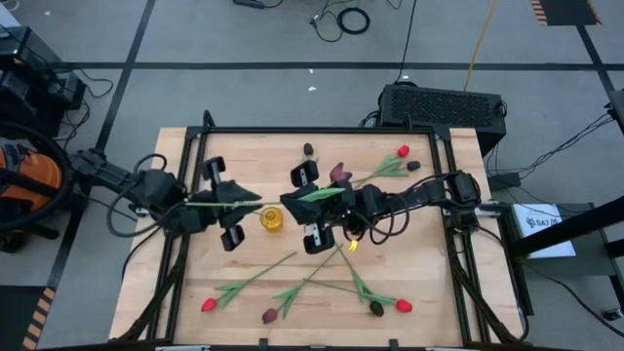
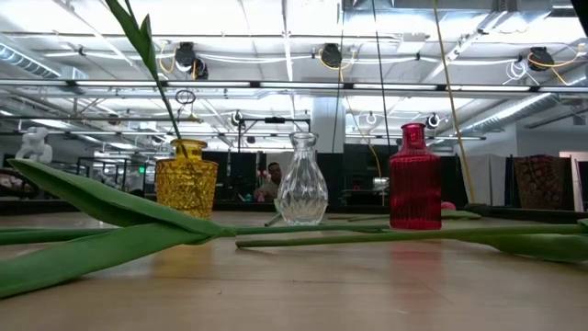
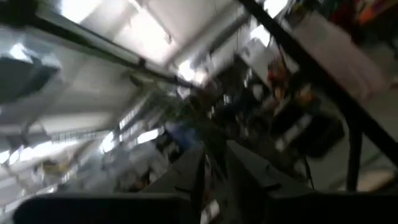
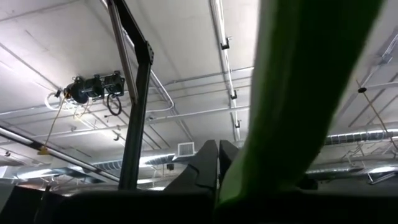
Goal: Sort flowers into vase by color
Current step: Put the top red tulip into the yellow vase
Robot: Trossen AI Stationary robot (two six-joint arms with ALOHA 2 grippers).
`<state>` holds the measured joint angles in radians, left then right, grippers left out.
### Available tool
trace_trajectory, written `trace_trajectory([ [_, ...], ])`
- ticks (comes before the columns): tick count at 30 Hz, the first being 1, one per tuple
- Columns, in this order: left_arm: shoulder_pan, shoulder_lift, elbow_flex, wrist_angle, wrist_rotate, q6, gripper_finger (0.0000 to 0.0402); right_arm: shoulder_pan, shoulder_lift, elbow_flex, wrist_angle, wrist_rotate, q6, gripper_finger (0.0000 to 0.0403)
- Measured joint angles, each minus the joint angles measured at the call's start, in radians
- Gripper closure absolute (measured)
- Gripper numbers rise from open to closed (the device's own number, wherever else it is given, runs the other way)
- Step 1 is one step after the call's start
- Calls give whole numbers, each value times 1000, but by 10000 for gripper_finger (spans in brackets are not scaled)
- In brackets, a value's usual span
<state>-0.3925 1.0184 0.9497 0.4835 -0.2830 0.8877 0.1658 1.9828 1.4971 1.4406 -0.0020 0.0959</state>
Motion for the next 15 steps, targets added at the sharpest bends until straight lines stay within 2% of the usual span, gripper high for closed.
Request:
trace_trajectory([
  [4,-25,-53,0,-176,-157,-81,284,-13,-38,0,-85,-6,9,400],
  [7,-47,-93,0,-281,-229,-153,243,-28,-87,0,-206,-5,2,401],
  [11,-100,-161,-1,-396,-367,-235,195,-41,-189,0,-477,-5,-33,402],
  [15,-151,-234,-1,-532,-550,-367,174,-42,-350,0,-828,-5,-116,402],
])
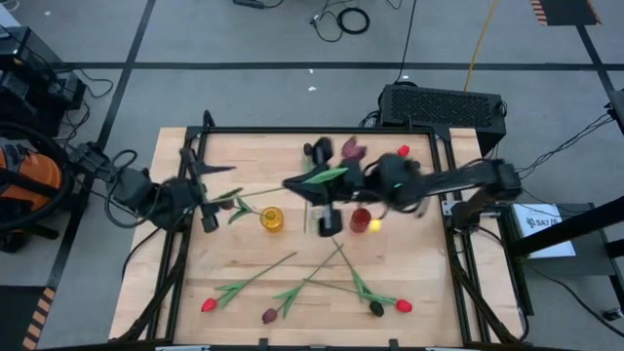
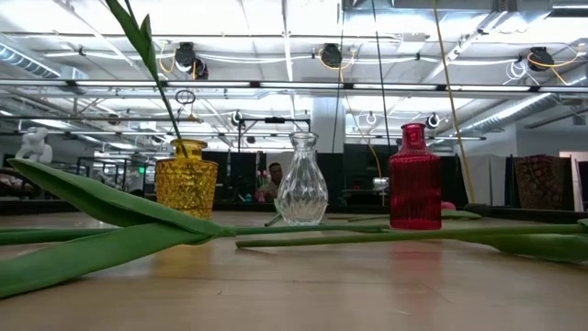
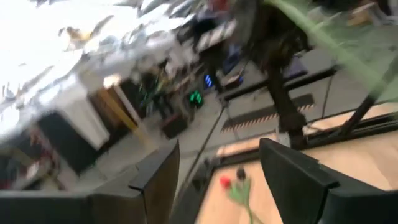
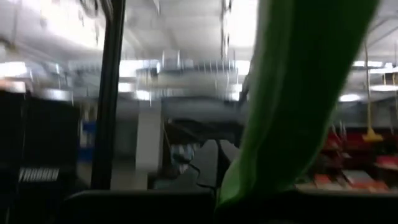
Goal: Sort flowers into vase by color
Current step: Put the top red tulip into the yellow vase
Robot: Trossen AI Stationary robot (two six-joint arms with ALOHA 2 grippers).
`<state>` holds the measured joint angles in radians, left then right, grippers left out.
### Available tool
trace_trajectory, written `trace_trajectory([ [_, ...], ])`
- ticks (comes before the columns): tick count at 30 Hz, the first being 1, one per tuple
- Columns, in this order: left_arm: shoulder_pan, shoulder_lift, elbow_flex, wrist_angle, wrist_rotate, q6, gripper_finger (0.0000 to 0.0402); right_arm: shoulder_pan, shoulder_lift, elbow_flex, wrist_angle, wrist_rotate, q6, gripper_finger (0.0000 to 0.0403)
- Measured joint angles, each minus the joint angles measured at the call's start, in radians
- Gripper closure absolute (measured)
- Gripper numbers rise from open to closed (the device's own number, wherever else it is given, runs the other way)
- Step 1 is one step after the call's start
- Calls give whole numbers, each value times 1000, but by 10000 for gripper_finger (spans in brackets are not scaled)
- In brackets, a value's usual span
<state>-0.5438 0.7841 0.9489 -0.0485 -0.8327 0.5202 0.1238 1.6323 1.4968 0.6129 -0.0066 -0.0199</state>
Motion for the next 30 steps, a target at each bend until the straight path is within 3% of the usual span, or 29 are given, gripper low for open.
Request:
trace_trajectory([
  [5,-23,-68,0,-203,-28,-245,172,0,-212,0,-468,9,-42,402],
  [13,-24,-71,0,-361,-29,-448,172,-6,-407,0,-973,41,-6,403],
  [18,-24,-54,0,-344,-28,-455,171,-7,-417,0,-1058,52,0,402],
  [25,-23,-51,0,-295,-29,-434,171,-41,-315,0,-1069,51,-72,401],
  [30,-19,-54,0,-280,-36,-428,171,-133,-232,0,-1015,-78,-108,400],
])
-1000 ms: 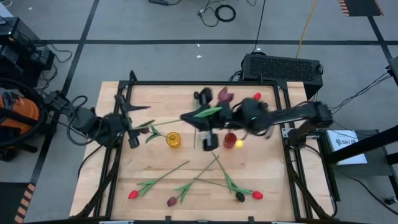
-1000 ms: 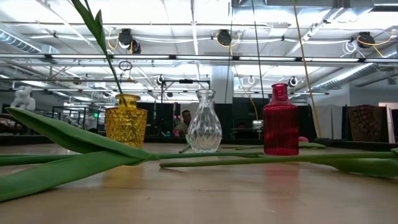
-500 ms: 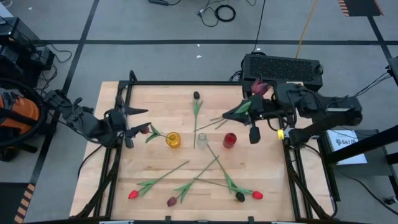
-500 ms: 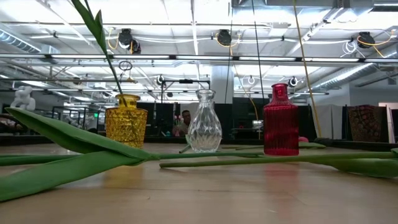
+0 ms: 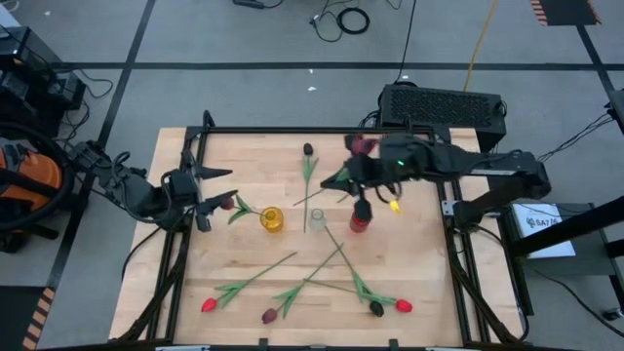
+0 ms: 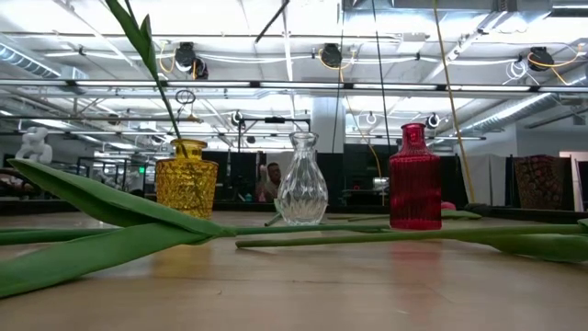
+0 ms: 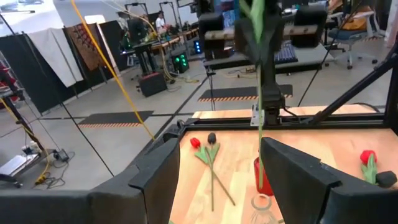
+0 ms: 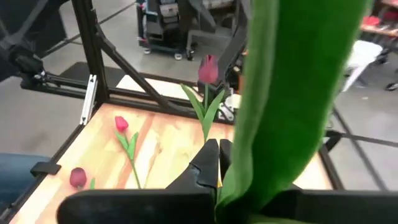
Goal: Sort flowers into vase by color
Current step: Put the top red tulip into the yellow vase
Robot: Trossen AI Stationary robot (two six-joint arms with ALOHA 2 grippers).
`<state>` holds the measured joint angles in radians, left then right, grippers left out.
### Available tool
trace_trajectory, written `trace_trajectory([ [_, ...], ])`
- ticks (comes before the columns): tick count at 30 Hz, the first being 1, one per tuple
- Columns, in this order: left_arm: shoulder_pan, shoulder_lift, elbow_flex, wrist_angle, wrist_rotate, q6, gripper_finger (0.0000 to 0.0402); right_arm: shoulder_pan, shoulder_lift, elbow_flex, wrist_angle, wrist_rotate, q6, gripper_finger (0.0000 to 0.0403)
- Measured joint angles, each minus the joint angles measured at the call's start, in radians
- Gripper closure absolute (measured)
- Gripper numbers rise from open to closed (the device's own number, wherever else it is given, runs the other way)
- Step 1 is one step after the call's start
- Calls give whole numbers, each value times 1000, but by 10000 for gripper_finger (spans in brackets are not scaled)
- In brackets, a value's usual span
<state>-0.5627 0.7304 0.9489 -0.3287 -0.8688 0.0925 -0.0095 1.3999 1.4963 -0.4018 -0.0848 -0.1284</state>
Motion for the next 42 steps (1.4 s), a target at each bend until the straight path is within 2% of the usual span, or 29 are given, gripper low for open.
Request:
trace_trajectory([
  [7,1,-1,0,11,-1,-1,171,-166,106,0,68,-288,54,399],
  [10,1,0,0,10,-1,-8,171,-195,170,0,122,-344,118,399],
  [16,-3,0,0,-4,-1,-35,171,-190,263,0,238,-367,194,399],
  [22,-3,0,0,-68,-1,-61,171,-185,277,0,250,-359,212,399],
  [27,-3,0,0,-74,-1,-61,171,-185,296,0,258,-309,209,399],
  [35,-3,0,0,-85,-2,-61,171,-186,369,-1,282,-308,222,399],
  [42,-3,1,0,-86,-2,-57,171,-186,374,0,289,-306,219,399],
])
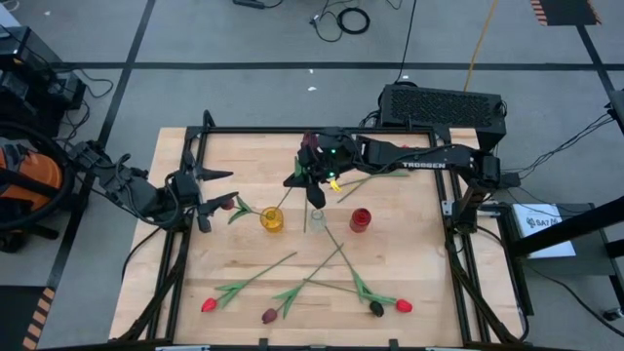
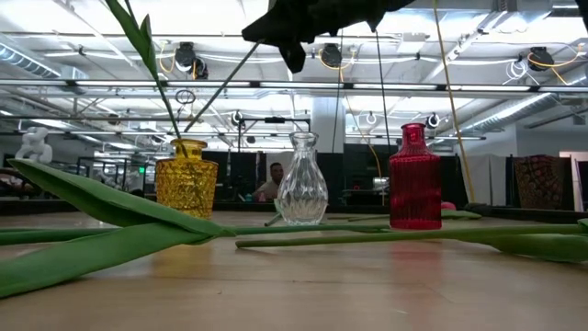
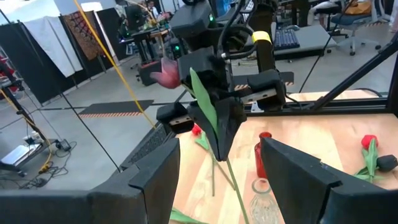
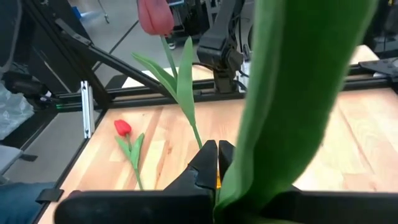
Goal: Sort flowers into vase by color
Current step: Put the top red tulip into the yellow vase
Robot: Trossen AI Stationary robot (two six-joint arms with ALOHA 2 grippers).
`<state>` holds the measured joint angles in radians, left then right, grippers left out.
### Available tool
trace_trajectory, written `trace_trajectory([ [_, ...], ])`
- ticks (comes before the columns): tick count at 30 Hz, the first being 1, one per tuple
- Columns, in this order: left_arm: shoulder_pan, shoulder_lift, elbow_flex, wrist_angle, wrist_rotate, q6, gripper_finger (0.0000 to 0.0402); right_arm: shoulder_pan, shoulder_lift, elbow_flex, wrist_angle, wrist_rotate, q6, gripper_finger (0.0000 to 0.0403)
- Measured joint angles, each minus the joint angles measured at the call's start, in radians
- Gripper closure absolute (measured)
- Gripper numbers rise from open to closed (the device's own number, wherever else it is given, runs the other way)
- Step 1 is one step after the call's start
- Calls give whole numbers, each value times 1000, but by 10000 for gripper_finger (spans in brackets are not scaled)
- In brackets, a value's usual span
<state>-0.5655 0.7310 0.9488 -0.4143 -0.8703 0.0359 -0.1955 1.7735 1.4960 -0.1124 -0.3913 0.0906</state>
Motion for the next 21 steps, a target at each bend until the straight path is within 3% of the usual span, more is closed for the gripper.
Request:
trace_trajectory([
  [21,0,0,0,-31,-3,-1,171,4,26,0,14,57,-23,399],
])
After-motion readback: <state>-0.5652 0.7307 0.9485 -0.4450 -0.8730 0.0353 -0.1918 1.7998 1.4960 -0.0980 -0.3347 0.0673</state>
